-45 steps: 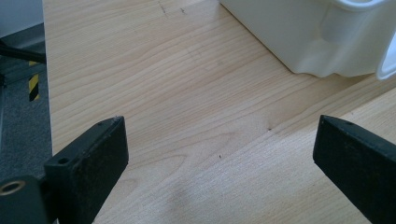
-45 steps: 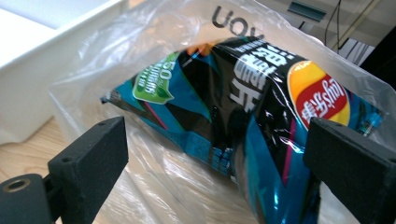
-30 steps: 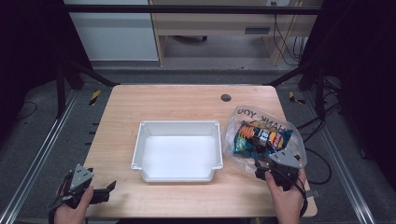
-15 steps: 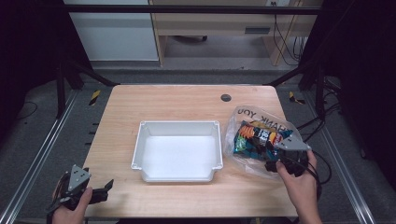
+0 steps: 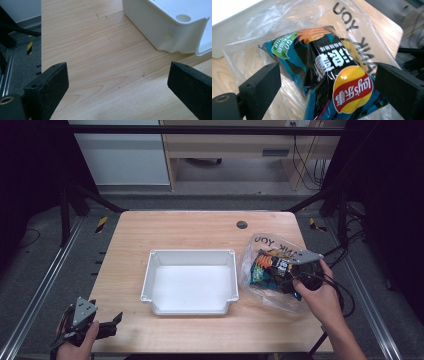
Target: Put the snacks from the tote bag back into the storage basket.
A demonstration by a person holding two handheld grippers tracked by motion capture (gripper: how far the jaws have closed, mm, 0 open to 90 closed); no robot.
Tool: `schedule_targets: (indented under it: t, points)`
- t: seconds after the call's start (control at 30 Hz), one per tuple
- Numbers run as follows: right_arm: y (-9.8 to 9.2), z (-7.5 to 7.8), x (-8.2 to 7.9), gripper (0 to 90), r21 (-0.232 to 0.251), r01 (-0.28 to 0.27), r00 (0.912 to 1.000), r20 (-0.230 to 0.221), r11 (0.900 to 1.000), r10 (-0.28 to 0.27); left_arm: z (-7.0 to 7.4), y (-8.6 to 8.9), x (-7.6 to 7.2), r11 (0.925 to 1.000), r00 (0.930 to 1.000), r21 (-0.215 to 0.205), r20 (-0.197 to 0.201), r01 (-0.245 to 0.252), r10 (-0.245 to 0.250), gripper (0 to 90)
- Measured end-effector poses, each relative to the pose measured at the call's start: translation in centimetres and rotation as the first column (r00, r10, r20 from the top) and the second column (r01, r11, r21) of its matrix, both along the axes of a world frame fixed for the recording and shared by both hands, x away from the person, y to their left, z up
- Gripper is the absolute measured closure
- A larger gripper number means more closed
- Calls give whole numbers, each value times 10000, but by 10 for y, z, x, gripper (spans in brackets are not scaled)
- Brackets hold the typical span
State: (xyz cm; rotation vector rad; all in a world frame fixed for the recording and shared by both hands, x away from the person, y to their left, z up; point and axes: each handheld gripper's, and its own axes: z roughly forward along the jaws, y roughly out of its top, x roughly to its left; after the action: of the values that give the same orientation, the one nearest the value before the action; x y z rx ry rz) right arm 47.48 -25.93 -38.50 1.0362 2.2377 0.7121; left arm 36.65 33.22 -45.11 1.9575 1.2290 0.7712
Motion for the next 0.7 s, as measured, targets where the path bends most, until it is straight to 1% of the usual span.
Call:
schedule_targets:
  t: [0.03,0.07,0.2,0.27,0.33,0.43,0.5,0.53,0.6,0.7]
  points:
    - [0,2,2,84,-6,-125,9998,-149,9999,125,1,0,0,10000,10000,-30,67,-30,30,30]
    - [1,3,3,86,-47,-268,9995,-181,9996,267,1,0,0,10000,9999,-15,132,-38,39,30]
    - [1,8,7,87,61,-329,9989,-337,9994,330,2,2,0,9999,9998,-37,186,-111,111,30]
    - [0,13,10,87,32,-372,9981,-481,9993,373,2,4,0,9999,9998,139,202,-94,91,30]
    - [-1,16,14,87,-136,-426,9972,-628,9990,417,2,5,1,9995,9999,300,155,-22,18,30]
    - [-3,20,20,69,-43,-382,9961,-792,9993,377,1,5,0,9991,9999,415,75,71,-74,29]
    - [-3,23,24,69,-79,-414,9945,-966,9991,405,2,5,-1,9987,9998,464,22,188,-189,29]
    - [-4,23,26,70,-118,-507,9940,-975,9986,493,3,5,-1,9984,9996,486,-43,297,-295,29]
    - [-2,24,30,70,-102,-731,9921,-1030,9973,717,4,6,-3,9983,9996,508,-9,276,-276,29]
    - [2,24,34,70,-351,-1001,9878,-1231,9944,950,4,8,-4,9983,9995,494,-87,295,-291,29]
